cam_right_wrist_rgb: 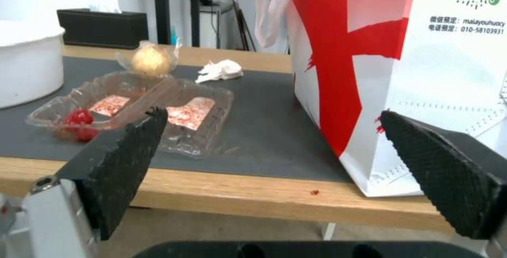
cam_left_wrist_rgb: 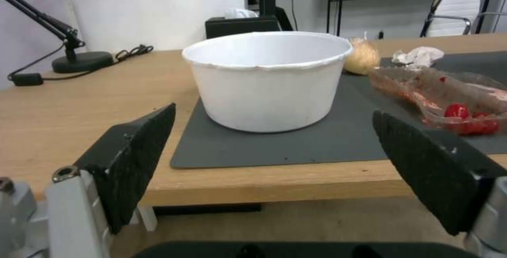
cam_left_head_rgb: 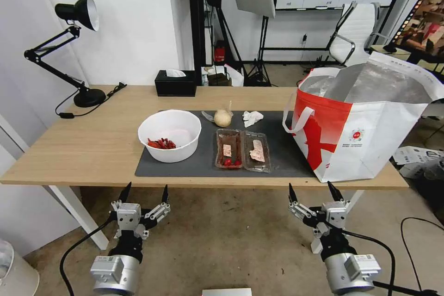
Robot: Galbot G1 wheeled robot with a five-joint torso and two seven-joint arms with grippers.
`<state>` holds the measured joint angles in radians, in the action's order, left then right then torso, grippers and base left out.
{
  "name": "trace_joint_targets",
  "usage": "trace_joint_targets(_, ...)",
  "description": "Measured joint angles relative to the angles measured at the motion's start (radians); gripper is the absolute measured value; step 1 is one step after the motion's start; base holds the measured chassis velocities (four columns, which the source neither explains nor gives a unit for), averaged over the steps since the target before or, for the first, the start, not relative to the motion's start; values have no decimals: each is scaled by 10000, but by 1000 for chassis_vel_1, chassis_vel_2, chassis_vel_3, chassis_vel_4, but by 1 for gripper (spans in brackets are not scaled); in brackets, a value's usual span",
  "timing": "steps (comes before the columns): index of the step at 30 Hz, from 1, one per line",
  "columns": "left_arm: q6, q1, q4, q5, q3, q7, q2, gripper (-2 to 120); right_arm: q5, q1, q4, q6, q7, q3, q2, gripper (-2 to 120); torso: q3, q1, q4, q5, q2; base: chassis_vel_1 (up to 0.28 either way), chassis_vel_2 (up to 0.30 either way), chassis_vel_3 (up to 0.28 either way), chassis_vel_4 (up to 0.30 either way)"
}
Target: Pick up the trash from the table and place it into the takeout bag.
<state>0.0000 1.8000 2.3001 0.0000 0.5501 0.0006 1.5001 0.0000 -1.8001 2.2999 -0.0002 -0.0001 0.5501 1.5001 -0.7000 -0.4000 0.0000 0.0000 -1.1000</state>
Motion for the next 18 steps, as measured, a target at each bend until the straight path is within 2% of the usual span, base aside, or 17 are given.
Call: trace_joint_targets(18,0,0,0,0,0,-6,0,100,1,0,-1,3,2,0,0,100,0,0,0,0,0,0,0,0,0)
